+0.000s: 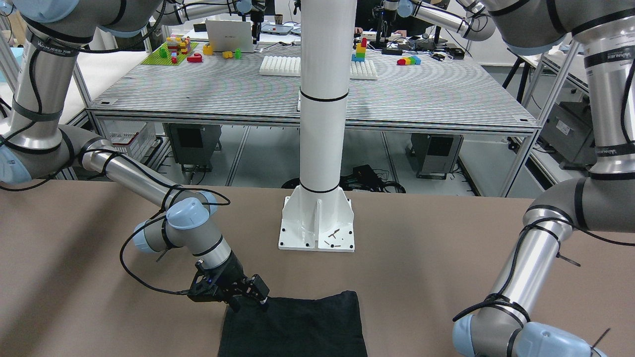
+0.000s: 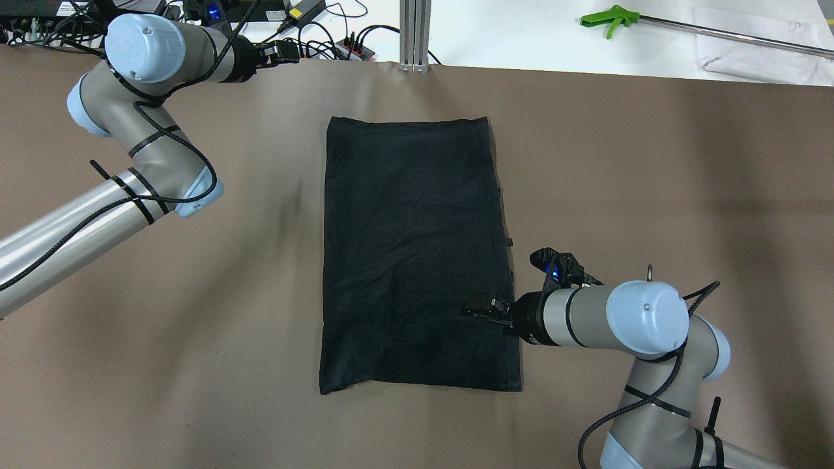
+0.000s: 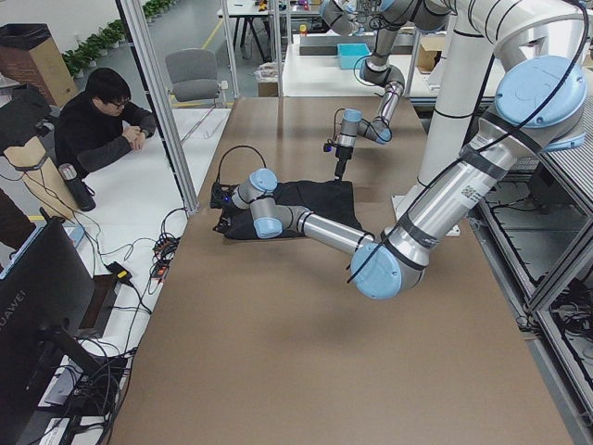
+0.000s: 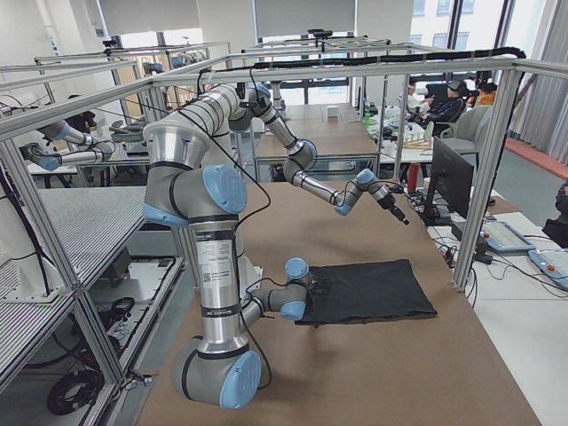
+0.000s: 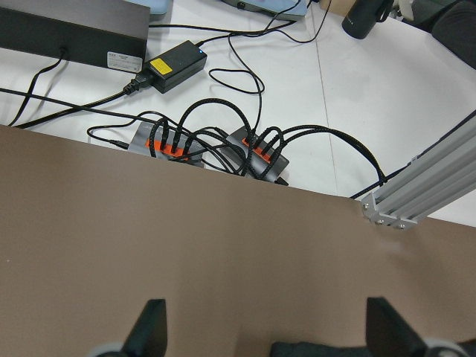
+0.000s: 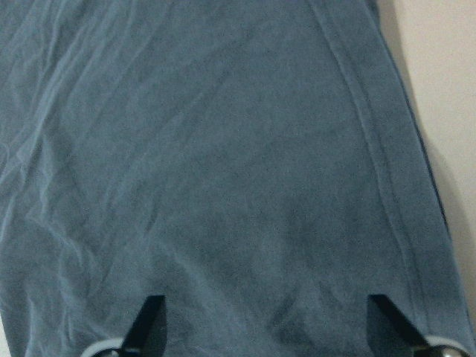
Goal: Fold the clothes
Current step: 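Slide the right gripper down the shirt's side toward the robot, smoothing it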
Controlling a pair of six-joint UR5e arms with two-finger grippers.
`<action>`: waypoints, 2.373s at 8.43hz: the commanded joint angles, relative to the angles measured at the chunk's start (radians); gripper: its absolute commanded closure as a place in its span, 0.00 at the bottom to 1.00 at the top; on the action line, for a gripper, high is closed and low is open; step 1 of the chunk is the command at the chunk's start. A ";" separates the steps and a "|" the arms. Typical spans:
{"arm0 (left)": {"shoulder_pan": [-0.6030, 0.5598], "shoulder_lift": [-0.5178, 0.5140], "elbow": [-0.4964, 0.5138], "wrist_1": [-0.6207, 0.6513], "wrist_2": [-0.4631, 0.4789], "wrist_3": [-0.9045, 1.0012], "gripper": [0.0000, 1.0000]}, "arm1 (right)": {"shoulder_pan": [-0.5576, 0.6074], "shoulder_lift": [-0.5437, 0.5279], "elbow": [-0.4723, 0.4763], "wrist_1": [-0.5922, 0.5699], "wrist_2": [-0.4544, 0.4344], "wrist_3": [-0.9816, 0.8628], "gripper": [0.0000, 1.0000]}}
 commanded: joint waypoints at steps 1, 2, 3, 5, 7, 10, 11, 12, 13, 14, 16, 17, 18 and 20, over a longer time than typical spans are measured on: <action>0.006 0.005 -0.002 -0.001 0.026 0.000 0.06 | -0.058 -0.006 -0.005 -0.001 -0.042 0.002 0.05; 0.008 0.006 -0.002 -0.001 0.030 0.000 0.06 | -0.060 -0.012 -0.016 0.000 -0.042 0.002 0.05; 0.008 0.009 -0.003 -0.001 0.030 0.000 0.06 | -0.066 -0.014 -0.024 0.000 -0.042 0.001 0.05; 0.008 0.011 -0.005 -0.001 0.033 -0.002 0.06 | -0.089 -0.005 -0.033 -0.009 -0.080 0.000 0.05; 0.024 0.011 -0.003 -0.001 0.067 -0.003 0.06 | -0.098 0.023 -0.053 -0.012 -0.097 0.002 0.06; 0.024 0.011 0.003 -0.002 0.066 0.000 0.06 | -0.098 0.090 -0.079 -0.020 -0.124 0.028 0.29; 0.024 0.011 0.005 -0.002 0.066 0.002 0.06 | -0.098 0.131 -0.109 -0.029 -0.125 0.069 0.59; 0.024 0.011 0.008 -0.002 0.066 0.002 0.06 | -0.096 0.149 -0.126 -0.029 -0.125 0.070 0.86; 0.024 0.011 0.006 -0.002 0.066 0.002 0.06 | -0.092 0.149 -0.128 -0.029 -0.125 0.068 1.00; 0.026 0.017 0.006 -0.004 0.064 0.002 0.06 | -0.090 0.147 -0.128 -0.027 -0.125 0.070 1.00; 0.024 0.015 0.005 -0.004 0.063 0.002 0.06 | -0.083 0.143 -0.124 -0.017 -0.120 0.071 1.00; 0.024 0.015 -0.005 -0.001 0.052 0.002 0.06 | -0.081 0.143 -0.116 -0.013 -0.117 0.071 1.00; 0.024 0.017 -0.017 -0.004 0.023 -0.001 0.06 | -0.081 0.140 -0.096 -0.013 -0.114 0.070 1.00; 0.024 0.111 -0.153 0.002 -0.106 -0.093 0.06 | -0.081 0.133 -0.062 -0.015 -0.114 0.059 1.00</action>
